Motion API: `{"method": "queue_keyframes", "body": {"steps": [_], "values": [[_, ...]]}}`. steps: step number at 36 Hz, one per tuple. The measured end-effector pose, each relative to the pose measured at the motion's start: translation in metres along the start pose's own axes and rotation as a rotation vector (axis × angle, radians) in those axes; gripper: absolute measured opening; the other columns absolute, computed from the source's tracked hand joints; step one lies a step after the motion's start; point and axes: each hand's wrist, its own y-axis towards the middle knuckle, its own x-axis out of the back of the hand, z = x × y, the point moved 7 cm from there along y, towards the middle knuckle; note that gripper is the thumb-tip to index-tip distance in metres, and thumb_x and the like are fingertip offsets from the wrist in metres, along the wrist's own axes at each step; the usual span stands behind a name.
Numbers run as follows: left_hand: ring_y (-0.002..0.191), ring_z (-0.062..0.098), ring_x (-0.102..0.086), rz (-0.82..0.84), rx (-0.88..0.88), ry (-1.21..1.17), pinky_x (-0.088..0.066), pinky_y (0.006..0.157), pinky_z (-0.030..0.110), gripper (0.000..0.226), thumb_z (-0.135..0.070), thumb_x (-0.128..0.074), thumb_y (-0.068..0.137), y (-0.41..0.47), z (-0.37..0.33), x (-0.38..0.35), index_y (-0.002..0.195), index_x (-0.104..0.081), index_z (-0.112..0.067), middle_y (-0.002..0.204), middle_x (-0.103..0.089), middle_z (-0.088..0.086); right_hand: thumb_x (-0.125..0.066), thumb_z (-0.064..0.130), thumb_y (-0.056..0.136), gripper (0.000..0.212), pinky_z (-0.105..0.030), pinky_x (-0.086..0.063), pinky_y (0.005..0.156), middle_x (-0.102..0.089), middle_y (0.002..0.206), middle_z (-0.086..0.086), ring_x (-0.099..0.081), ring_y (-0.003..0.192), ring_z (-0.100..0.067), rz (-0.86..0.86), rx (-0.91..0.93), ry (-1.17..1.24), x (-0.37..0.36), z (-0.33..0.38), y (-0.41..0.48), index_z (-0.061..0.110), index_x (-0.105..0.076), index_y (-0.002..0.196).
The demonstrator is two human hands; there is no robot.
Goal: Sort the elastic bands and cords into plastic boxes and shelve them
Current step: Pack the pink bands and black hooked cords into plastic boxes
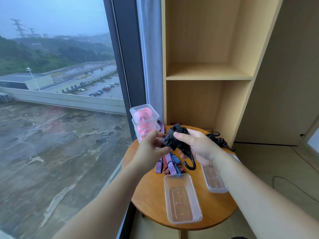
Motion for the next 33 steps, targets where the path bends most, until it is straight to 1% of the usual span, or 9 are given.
{"method": "queue_keyframes", "body": {"steps": [6, 10, 13, 16, 19, 23, 27, 30, 33], "values": [[0.058, 0.01, -0.048, -0.172, -0.096, 0.146, -0.039, 0.055, 0.017, 0.029, -0.006, -0.075, 0.076, -0.007, 0.002, 0.004, 0.076, -0.049, -0.018, 0.071, -0.067, -0.002, -0.058, 0.017, 0.097, 0.02, -0.022, -0.052, 0.053, -0.072, 0.082, -0.01, -0.061, 0.062, -0.017, -0.049, -0.091, 0.168, 0.003, -0.004, 0.003, 0.002, -0.069, 0.103], [0.052, 0.002, -0.045, -0.231, -0.085, 0.191, -0.036, 0.051, 0.014, 0.032, -0.007, -0.074, 0.075, -0.005, 0.001, 0.003, 0.073, -0.046, -0.024, 0.066, -0.066, -0.014, -0.035, 0.001, 0.1, 0.03, -0.026, -0.049, 0.052, -0.067, 0.087, -0.02, -0.059, 0.062, -0.022, -0.129, -0.11, 0.414, 0.0, -0.01, 0.004, -0.007, -0.062, 0.112], [0.052, 0.002, -0.046, -0.241, -0.093, 0.252, -0.035, 0.05, 0.016, 0.031, -0.007, -0.072, 0.074, -0.003, -0.001, 0.002, 0.073, -0.045, -0.023, 0.066, -0.064, -0.019, -0.027, -0.006, 0.096, 0.039, -0.029, -0.048, 0.056, -0.064, 0.094, -0.024, -0.06, 0.065, -0.024, -0.115, -0.098, 0.436, -0.005, -0.011, 0.001, -0.016, -0.05, 0.126], [0.05, 0.001, -0.046, -0.257, -0.063, 0.242, -0.036, 0.05, 0.016, 0.03, -0.004, -0.069, 0.073, -0.005, 0.002, 0.005, 0.073, -0.047, -0.023, 0.065, -0.064, -0.017, -0.022, -0.009, 0.092, 0.045, -0.037, -0.055, 0.074, -0.059, 0.122, -0.034, -0.065, 0.088, -0.034, -0.012, -0.087, 0.475, -0.012, -0.008, -0.005, -0.018, -0.045, 0.129], [0.05, 0.003, -0.048, -0.273, -0.038, 0.182, -0.039, 0.051, 0.018, 0.029, -0.004, -0.072, 0.075, -0.007, 0.007, 0.009, 0.074, -0.049, -0.021, 0.063, -0.066, -0.014, -0.019, -0.017, 0.088, 0.051, -0.037, -0.054, 0.088, -0.056, 0.132, -0.029, -0.061, 0.116, -0.038, 0.138, -0.053, 0.442, -0.016, -0.002, -0.015, -0.012, -0.046, 0.131], [0.05, 0.007, -0.047, -0.287, -0.045, 0.141, -0.038, 0.05, 0.017, 0.026, -0.005, -0.072, 0.075, -0.008, 0.005, 0.013, 0.074, -0.05, -0.018, 0.062, -0.066, -0.008, -0.028, -0.014, 0.098, 0.047, -0.026, -0.049, 0.099, -0.061, 0.134, -0.005, -0.056, 0.126, -0.017, 0.227, 0.046, 0.087, -0.015, 0.001, -0.023, 0.008, -0.048, 0.134], [0.052, 0.008, -0.042, -0.318, -0.072, 0.128, -0.035, 0.049, 0.018, 0.029, -0.014, -0.077, 0.076, -0.007, 0.004, 0.02, 0.072, -0.048, -0.02, 0.061, -0.062, -0.004, -0.047, 0.005, 0.101, 0.046, -0.011, -0.044, 0.094, -0.066, 0.116, 0.024, -0.055, 0.122, 0.001, 0.155, 0.163, -0.241, -0.005, 0.002, -0.023, 0.025, -0.033, 0.14], [0.054, 0.006, -0.045, -0.302, -0.091, 0.114, -0.036, 0.05, 0.016, 0.029, -0.009, -0.076, 0.076, -0.006, 0.005, 0.022, 0.074, -0.048, -0.017, 0.062, -0.061, -0.008, -0.066, 0.011, 0.088, 0.06, -0.018, -0.047, 0.098, -0.069, 0.11, 0.019, -0.062, 0.115, -0.004, 0.028, 0.216, -0.282, 0.006, 0.001, -0.021, 0.012, -0.041, 0.142], [0.058, 0.0, -0.055, -0.241, -0.099, 0.093, -0.042, 0.055, 0.011, 0.031, -0.004, -0.076, 0.076, -0.007, 0.007, 0.019, 0.074, -0.05, -0.019, 0.066, -0.066, -0.015, -0.074, 0.024, 0.071, 0.04, -0.018, -0.054, 0.083, -0.076, 0.091, 0.009, -0.07, 0.092, -0.004, -0.085, 0.308, -0.271, 0.014, 0.005, -0.023, 0.019, -0.066, 0.11]]}}
